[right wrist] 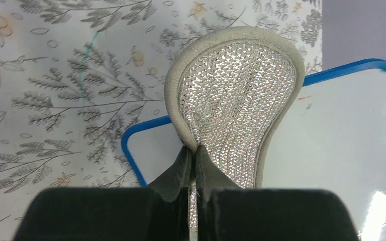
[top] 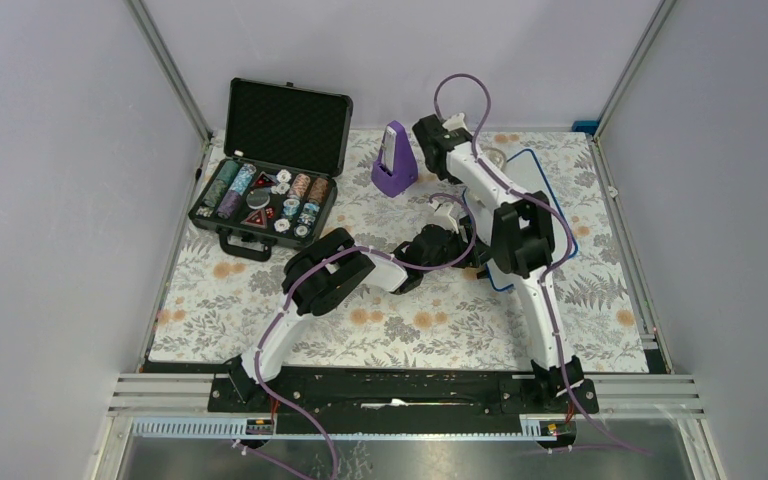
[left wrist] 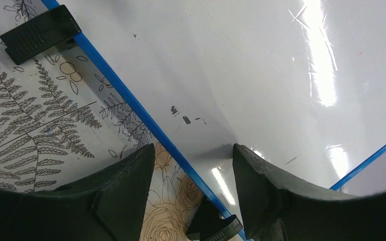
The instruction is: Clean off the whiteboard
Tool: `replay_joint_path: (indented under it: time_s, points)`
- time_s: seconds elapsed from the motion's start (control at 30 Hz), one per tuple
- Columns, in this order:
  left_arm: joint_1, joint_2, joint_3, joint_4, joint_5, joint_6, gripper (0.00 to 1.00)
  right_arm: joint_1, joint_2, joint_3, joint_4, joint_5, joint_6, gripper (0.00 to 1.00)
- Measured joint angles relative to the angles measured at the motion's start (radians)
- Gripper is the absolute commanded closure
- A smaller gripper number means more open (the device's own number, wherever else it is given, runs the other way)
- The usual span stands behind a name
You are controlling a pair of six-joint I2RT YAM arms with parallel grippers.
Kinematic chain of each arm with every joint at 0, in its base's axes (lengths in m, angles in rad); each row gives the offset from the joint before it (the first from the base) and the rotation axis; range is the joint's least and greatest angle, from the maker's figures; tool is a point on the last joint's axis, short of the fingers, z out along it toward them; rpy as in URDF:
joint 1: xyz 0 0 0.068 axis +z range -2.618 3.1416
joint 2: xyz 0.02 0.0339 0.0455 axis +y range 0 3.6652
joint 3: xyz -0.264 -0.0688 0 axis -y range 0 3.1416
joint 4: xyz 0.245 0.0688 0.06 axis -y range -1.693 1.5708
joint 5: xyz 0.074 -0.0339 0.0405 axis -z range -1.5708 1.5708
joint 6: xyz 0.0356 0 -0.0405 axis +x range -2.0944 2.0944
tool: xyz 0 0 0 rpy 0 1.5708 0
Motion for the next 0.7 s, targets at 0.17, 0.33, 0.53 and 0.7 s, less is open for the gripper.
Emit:
replay_joint_path:
  time_s: [0.17, 0.33, 0.53, 0.7]
  points:
    - [0.000, 0.000, 0.000, 0.000, 0.000, 0.000, 0.36, -0.055, -0.040, 0.019, -0.001, 0.014, -0.006, 1.00]
    - [0.000, 0.000, 0.000, 0.000, 0.000, 0.000, 0.36, -0.154, -0.103, 0.050, 0.001, 0.072, -0.005, 1.00]
    - [0.000, 0.000, 0.000, 0.000, 0.000, 0.000, 0.36, -0.188, -0.073, 0.097, -0.010, 0.154, -0.009, 1.00]
    - [0.002, 0.000, 0.000, 0.002, 0.001, -0.001, 0.36, -0.154, -0.002, 0.093, -0.016, 0.238, -0.017, 1.00]
